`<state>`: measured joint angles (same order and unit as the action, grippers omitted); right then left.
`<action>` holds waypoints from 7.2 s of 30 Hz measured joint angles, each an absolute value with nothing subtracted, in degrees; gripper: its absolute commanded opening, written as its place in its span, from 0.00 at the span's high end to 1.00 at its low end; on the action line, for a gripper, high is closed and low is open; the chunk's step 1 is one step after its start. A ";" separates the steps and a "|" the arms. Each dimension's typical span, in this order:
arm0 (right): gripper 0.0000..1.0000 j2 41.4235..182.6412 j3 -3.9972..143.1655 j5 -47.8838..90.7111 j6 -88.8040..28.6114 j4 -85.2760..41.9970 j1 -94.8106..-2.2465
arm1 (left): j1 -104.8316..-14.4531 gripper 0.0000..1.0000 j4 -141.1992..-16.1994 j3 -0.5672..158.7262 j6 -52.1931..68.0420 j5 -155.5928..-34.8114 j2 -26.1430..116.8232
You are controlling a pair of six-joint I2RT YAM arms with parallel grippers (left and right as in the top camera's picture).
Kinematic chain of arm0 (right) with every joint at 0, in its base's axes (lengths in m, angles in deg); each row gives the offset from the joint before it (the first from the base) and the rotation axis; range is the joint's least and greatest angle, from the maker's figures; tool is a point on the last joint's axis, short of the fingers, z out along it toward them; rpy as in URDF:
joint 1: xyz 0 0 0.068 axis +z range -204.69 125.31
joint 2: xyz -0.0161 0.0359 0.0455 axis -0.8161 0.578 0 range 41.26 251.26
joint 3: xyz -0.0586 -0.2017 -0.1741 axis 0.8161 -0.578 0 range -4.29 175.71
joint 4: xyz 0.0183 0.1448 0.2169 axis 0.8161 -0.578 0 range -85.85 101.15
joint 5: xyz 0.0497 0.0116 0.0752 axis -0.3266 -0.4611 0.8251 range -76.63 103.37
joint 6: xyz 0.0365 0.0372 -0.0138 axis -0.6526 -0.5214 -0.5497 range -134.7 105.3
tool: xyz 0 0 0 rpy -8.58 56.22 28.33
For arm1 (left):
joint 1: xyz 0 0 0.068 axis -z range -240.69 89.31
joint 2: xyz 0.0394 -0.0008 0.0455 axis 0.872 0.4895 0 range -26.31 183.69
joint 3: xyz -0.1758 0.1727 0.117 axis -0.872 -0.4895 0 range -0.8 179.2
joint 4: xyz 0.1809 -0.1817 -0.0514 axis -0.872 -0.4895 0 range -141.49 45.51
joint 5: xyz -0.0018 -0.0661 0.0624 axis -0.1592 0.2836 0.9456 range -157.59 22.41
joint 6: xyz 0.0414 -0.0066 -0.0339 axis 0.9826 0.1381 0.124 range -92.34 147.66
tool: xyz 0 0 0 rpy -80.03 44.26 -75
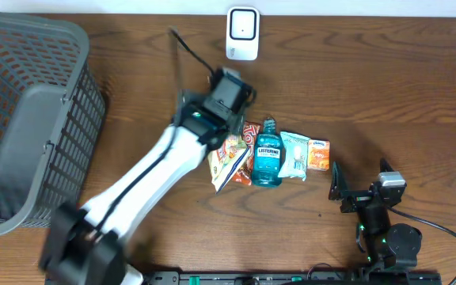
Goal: Scan the item barcode
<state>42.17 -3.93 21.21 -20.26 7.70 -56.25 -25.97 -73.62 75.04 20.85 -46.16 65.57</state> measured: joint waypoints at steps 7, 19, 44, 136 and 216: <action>0.01 42.17 -3.93 21.21 -20.26 7.73 -56.25 | -25.97 0.02 -55.37 80.37 27.24 -44.06 51.84; 0.01 42.17 -3.93 21.23 -20.26 7.70 -56.25 | -25.99 0.02 -53.51 81.33 46.64 -27.99 38.58; 0.01 42.17 -3.93 21.23 -20.26 7.70 -56.25 | -42.65 0.02 -73.14 77.07 39.21 -56.27 15.87; 0.01 67.89 26.69 64.02 -14.97 -6.85 -56.25 | -61.73 0.02 -77.53 37.68 30.49 -73.50 -25.77; 0.99 157.88 70.10 -11.23 -43.84 -45.45 -32.34 | -59.72 0.02 -77.53 37.66 30.49 -73.50 -25.77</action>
